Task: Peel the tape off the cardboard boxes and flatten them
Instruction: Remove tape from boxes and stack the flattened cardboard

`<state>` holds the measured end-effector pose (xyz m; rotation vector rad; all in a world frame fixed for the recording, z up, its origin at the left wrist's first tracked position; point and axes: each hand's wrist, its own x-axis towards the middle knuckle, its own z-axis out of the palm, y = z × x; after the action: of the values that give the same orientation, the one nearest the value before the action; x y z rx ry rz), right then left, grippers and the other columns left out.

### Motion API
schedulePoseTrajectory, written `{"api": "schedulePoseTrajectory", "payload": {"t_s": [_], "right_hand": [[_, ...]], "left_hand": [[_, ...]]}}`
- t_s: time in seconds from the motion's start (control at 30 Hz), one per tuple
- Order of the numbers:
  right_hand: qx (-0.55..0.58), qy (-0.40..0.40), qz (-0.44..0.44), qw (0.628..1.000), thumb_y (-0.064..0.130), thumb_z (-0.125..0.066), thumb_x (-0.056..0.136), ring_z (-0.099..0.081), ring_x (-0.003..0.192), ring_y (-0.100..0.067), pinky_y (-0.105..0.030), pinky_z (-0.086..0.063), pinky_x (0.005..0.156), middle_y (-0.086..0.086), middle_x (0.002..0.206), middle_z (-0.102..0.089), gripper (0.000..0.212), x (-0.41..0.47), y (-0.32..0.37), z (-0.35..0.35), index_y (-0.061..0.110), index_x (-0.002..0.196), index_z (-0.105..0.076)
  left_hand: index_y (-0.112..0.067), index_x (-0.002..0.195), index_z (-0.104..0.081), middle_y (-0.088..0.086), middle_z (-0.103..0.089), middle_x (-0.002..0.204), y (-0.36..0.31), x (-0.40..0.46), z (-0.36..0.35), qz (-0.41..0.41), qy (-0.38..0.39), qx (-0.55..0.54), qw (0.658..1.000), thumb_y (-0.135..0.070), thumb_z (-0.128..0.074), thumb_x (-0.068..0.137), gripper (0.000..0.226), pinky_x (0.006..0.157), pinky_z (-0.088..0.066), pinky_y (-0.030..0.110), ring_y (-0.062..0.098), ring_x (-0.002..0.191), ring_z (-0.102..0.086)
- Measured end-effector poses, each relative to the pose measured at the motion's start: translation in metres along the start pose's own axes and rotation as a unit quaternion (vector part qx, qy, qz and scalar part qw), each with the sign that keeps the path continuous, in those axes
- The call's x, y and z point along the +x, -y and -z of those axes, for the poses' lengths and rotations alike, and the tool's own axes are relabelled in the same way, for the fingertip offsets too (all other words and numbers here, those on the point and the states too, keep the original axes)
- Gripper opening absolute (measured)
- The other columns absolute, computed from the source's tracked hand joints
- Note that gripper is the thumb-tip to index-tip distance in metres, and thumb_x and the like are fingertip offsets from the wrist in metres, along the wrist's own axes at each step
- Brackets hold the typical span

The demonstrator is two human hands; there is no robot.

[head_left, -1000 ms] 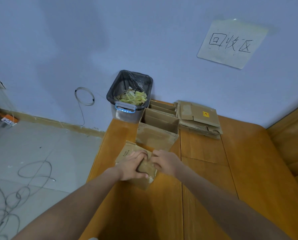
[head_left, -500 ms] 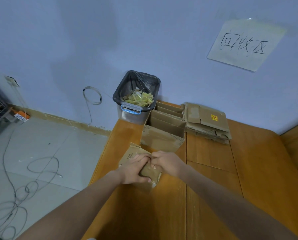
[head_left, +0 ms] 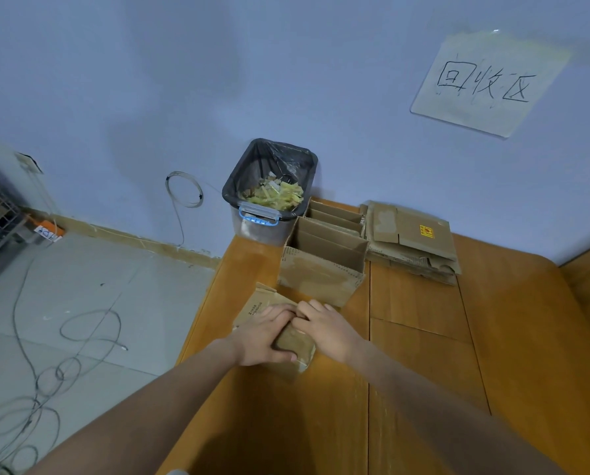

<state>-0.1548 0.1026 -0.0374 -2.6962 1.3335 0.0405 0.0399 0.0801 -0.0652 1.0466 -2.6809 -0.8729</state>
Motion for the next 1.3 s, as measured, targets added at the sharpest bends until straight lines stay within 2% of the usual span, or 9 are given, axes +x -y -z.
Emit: {"api": "schedulePoseTrajectory", "payload": {"t_s": [0.23,0.37,0.5,0.6,0.7,0.8,1.0,1.13,1.3], "right_hand": [[0.054,-0.010,-0.025,0.998,-0.004,-0.054,0.083,-0.042,0.099,-0.020,-0.027,-0.031,0.074,-0.004,0.109,-0.045,0.028,-0.008,0.001,0.002,0.012,0.106,-0.055],[0.166,-0.070,-0.143,0.973,-0.012,-0.045,0.083,-0.047,0.079,-0.021,-0.038,-0.038,0.064,0.004,0.094,-0.039,0.030,-0.022,-0.002,0.006,0.017,0.090,-0.042],[0.140,-0.055,-0.126,0.981,0.002,-0.045,0.095,-0.045,0.113,-0.016,-0.027,-0.041,0.081,0.000,0.125,-0.050,0.036,-0.027,0.006,0.000,0.013,0.129,-0.052],[0.090,-0.056,-0.092,0.990,0.015,-0.048,0.097,-0.038,0.123,-0.015,-0.029,-0.034,0.094,0.005,0.135,-0.049,0.042,-0.027,0.012,-0.009,0.024,0.138,-0.050],[0.071,-0.094,-0.079,0.990,0.016,-0.060,0.090,-0.052,0.112,-0.021,-0.031,-0.036,0.087,0.004,0.120,-0.060,0.027,-0.027,0.016,-0.008,0.021,0.115,-0.068],[0.048,-0.128,-0.074,0.988,0.015,-0.069,0.080,-0.059,0.094,-0.019,-0.023,-0.032,0.078,0.005,0.100,-0.065,0.010,-0.027,0.019,-0.007,0.019,0.089,-0.070],[0.036,-0.171,-0.091,0.980,0.014,-0.076,0.075,-0.046,0.088,-0.010,-0.021,-0.036,0.070,0.007,0.094,-0.064,0.014,-0.022,0.026,-0.012,0.019,0.084,-0.065],[0.035,-0.148,-0.102,0.983,0.016,-0.076,0.069,-0.057,0.086,-0.015,-0.024,-0.045,0.068,0.008,0.093,-0.063,0.021,-0.020,0.029,-0.008,0.021,0.085,-0.064],[0.042,-0.119,-0.101,0.987,-0.005,-0.072,0.066,-0.051,0.094,-0.017,-0.028,-0.043,0.070,0.002,0.099,-0.061,0.031,-0.028,0.021,-0.011,0.016,0.087,-0.062]], "left_hand": [[-0.017,0.139,-0.035,-0.004,-0.030,0.148,-0.001,0.000,0.001,-0.001,-0.004,0.007,1.000,-0.056,-0.063,0.084,0.073,0.113,-0.018,0.025,0.012,0.135,-0.025],[-0.019,0.133,-0.037,-0.005,-0.029,0.148,0.002,-0.002,0.000,0.005,-0.004,0.002,1.000,-0.057,-0.062,0.084,0.067,0.110,-0.019,0.025,0.012,0.134,-0.024],[-0.019,0.135,-0.036,-0.005,-0.029,0.147,0.000,0.000,0.000,0.004,-0.007,-0.003,1.000,-0.057,-0.064,0.083,0.070,0.111,-0.019,0.023,0.011,0.135,-0.024],[-0.018,0.137,-0.034,-0.004,-0.030,0.147,0.001,0.000,0.000,0.009,-0.011,-0.008,1.000,-0.057,-0.065,0.082,0.074,0.111,-0.018,0.022,0.010,0.135,-0.024],[-0.017,0.136,-0.034,-0.003,-0.030,0.146,0.001,0.000,-0.001,0.010,-0.010,-0.010,1.000,-0.057,-0.065,0.081,0.074,0.110,-0.016,0.020,0.011,0.135,-0.024],[-0.017,0.137,-0.034,-0.003,-0.030,0.146,0.000,0.001,-0.001,0.009,-0.008,-0.007,1.000,-0.057,-0.065,0.082,0.075,0.111,-0.016,0.020,0.011,0.134,-0.024],[-0.015,0.138,-0.035,-0.003,-0.029,0.148,0.001,0.001,-0.001,0.002,-0.013,-0.003,1.000,-0.057,-0.064,0.083,0.075,0.109,-0.014,0.018,0.011,0.135,-0.024],[-0.016,0.137,-0.036,-0.004,-0.030,0.147,0.001,0.001,-0.001,-0.005,-0.019,0.008,1.000,-0.057,-0.064,0.083,0.073,0.107,-0.012,0.016,0.010,0.133,-0.025],[-0.016,0.138,-0.034,-0.004,-0.029,0.148,0.002,0.001,-0.001,-0.006,-0.015,0.011,1.000,-0.059,-0.062,0.083,0.075,0.106,-0.012,0.016,0.009,0.134,-0.024]]}}
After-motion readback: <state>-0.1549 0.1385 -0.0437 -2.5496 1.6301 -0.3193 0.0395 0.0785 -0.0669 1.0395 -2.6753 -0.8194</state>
